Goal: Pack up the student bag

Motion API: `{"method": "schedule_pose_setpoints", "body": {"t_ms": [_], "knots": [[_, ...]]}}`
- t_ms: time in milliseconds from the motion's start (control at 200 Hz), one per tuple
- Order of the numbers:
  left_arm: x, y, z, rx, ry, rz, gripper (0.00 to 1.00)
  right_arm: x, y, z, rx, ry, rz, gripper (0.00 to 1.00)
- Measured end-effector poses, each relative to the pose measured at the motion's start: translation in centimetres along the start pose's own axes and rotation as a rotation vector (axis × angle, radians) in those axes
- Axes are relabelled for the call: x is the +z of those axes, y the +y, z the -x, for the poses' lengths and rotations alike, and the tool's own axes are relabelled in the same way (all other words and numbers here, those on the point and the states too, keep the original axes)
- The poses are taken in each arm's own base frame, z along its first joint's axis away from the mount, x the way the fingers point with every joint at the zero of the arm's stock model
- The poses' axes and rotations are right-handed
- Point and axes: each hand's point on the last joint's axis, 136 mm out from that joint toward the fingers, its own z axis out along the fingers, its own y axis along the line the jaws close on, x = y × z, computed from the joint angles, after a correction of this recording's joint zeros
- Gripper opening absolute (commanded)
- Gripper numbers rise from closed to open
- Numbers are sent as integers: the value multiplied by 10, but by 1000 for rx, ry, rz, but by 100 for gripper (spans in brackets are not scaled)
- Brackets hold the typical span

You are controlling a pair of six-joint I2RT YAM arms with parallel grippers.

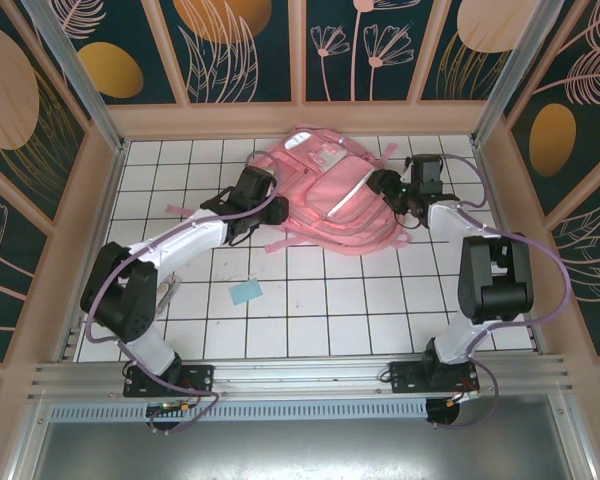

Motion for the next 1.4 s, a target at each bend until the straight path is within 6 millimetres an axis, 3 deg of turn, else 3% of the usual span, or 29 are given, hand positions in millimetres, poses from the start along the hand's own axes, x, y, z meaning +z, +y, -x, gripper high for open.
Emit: {"method": "schedule_pose_setpoints", "body": {"t_ms": [95,160,230,380,495,650,760,881,916,1046,1401], "knots": [[-8,23,7,-81,-43,17,98,-20,19,-1,-114,-22,-38,73],[-10,45,12,-149,-70,37,98,-30,41,-11,-207,-22,-35,74],[-9,72,16,-234,-98,63,98,-37,65,-35,-300,10,-16,74],[-5,130,2,-412,-109,105,99,-33,105,-115,-442,167,40,73],[-8,162,-10,-506,-107,140,99,-25,127,-185,-533,297,80,77],[-24,181,0,-568,-171,134,99,-1,143,-273,-655,468,78,81],[-36,188,9,-591,-224,118,99,16,154,-314,-735,527,49,85],[-42,190,13,-601,-252,108,99,27,165,-345,-800,555,18,88],[-42,190,14,-602,-254,105,99,30,166,-351,-815,560,3,99],[-43,189,13,-601,-255,92,99,42,168,-369,-872,565,-58,99],[-52,199,18,-617,-285,99,98,63,133,-402,-961,627,-215,96]]}}
